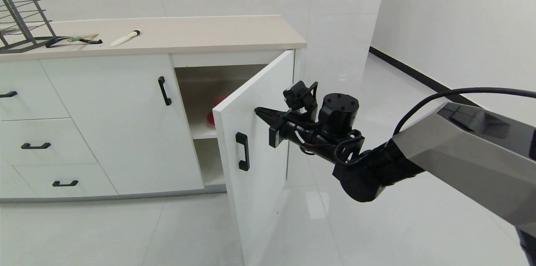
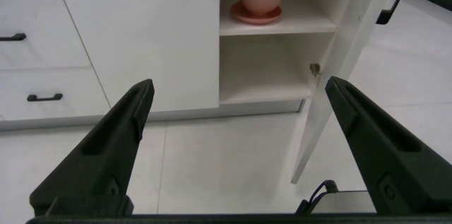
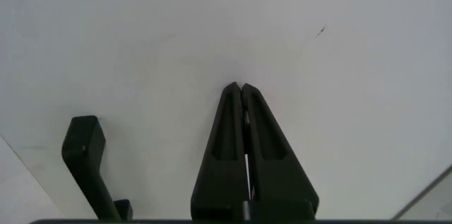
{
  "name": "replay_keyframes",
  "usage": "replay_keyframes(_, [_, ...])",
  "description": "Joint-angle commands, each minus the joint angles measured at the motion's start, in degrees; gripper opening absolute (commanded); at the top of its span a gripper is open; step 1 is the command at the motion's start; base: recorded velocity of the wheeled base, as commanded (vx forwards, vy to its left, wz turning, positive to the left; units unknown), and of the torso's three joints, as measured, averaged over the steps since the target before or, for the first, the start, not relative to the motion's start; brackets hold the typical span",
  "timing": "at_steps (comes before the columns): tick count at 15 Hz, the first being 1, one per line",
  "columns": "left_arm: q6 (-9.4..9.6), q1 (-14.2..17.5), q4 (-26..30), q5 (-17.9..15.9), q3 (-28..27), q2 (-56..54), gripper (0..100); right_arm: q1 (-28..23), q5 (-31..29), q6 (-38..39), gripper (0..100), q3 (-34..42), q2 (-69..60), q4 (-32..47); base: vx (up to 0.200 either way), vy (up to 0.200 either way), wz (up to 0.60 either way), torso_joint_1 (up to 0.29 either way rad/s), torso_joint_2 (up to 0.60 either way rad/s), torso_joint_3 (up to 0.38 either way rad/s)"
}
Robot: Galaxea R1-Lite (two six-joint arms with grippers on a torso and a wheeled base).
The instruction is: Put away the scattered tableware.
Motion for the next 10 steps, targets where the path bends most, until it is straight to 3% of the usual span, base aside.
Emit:
replay_keyframes(1, [-0.02,0.0,0.0,0.0,0.0,0.0,100,0.0,0.0,0.0,0,-1.2,1.1,-0.1,0.000,0.200,0.00,-0.002,0.00,-0.002])
replay_keyframes(10, [-0.02,0.0,0.0,0.0,0.0,0.0,100,-0.1,-0.1,0.0,0,-4.0,3.3,-0.9,0.000,0.200,0.00,0.001,0.00,0.002])
